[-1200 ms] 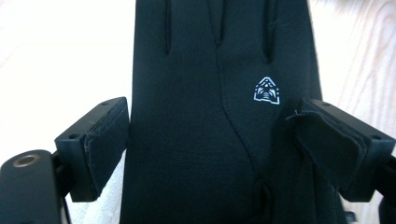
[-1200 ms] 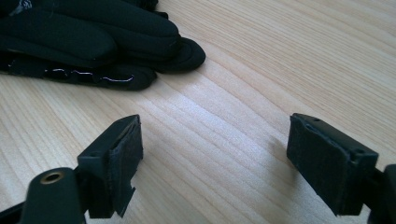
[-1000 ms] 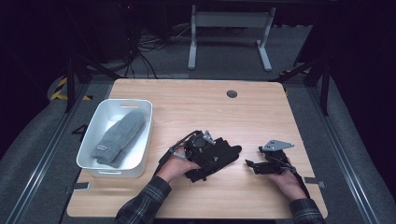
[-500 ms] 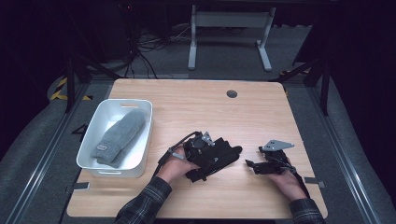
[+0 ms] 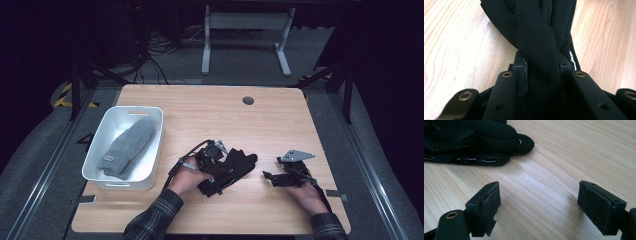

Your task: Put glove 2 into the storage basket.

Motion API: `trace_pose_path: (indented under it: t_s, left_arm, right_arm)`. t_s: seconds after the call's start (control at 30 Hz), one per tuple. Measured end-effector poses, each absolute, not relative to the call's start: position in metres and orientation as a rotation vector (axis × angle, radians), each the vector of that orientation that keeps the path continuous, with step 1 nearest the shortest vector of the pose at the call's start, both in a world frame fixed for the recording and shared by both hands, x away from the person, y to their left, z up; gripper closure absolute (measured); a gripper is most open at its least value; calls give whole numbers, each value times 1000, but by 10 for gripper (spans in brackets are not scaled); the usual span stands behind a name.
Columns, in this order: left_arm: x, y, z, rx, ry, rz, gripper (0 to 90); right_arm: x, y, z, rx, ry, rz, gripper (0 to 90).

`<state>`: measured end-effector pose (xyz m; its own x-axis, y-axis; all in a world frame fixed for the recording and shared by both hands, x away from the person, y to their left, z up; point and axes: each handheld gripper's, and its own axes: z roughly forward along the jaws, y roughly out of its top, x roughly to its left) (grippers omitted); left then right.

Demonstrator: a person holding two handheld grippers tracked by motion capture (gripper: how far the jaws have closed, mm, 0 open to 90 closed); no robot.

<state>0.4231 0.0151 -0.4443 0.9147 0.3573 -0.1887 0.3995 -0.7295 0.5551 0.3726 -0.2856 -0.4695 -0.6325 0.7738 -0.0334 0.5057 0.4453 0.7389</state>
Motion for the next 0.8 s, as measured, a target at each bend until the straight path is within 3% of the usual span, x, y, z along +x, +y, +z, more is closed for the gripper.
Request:
trace_pose_path:
  t_s: [0.8]
  left_arm:
    - [420, 47, -384, 2364, 606, -102, 718]
  right_arm:
    - [372, -285, -469, 1090, 2335, 1008, 190]
